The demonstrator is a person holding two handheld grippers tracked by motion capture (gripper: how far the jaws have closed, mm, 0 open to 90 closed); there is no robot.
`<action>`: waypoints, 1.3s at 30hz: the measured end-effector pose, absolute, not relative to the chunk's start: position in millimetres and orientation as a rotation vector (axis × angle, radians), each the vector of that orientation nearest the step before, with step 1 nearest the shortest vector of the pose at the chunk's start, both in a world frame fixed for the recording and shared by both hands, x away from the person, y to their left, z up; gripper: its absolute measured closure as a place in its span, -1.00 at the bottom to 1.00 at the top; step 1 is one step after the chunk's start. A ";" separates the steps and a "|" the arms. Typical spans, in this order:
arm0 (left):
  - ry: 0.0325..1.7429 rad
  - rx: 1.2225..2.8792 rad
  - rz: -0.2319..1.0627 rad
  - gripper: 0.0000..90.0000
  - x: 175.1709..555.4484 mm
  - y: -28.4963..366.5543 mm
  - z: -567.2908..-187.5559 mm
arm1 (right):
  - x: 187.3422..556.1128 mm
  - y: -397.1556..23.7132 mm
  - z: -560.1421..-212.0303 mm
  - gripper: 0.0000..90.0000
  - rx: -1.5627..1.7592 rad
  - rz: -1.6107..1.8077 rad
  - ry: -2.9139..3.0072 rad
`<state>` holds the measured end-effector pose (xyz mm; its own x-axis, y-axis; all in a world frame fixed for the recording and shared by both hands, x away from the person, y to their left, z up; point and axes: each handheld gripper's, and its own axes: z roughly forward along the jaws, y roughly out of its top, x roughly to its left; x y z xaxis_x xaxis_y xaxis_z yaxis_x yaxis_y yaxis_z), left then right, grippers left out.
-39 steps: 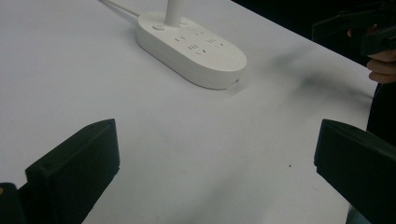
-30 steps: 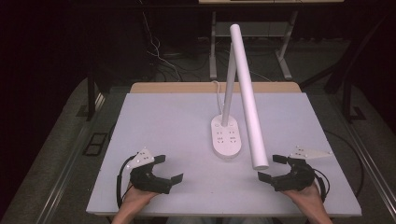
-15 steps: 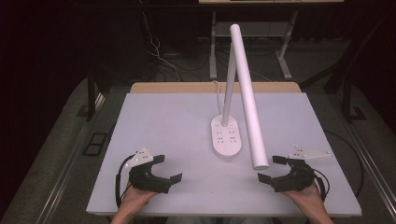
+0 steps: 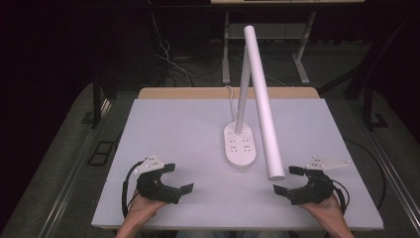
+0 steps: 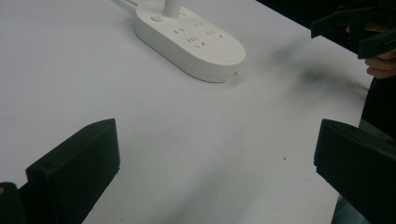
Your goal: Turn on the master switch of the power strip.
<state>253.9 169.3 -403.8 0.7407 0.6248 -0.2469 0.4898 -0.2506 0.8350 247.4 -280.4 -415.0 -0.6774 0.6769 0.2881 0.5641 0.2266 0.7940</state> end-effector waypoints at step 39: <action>0.808 2.023 0.108 -1.00 290.6 150.7 -371.6 | 247.9 -277.6 -418.4 -1.00 1.197 1.402 2.416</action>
<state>290.6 150.7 -371.6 0.7802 0.5810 -0.2318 0.5001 -0.3569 0.7890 247.9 -277.6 -418.4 -0.6854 0.6718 0.2811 0.5774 0.2661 0.7718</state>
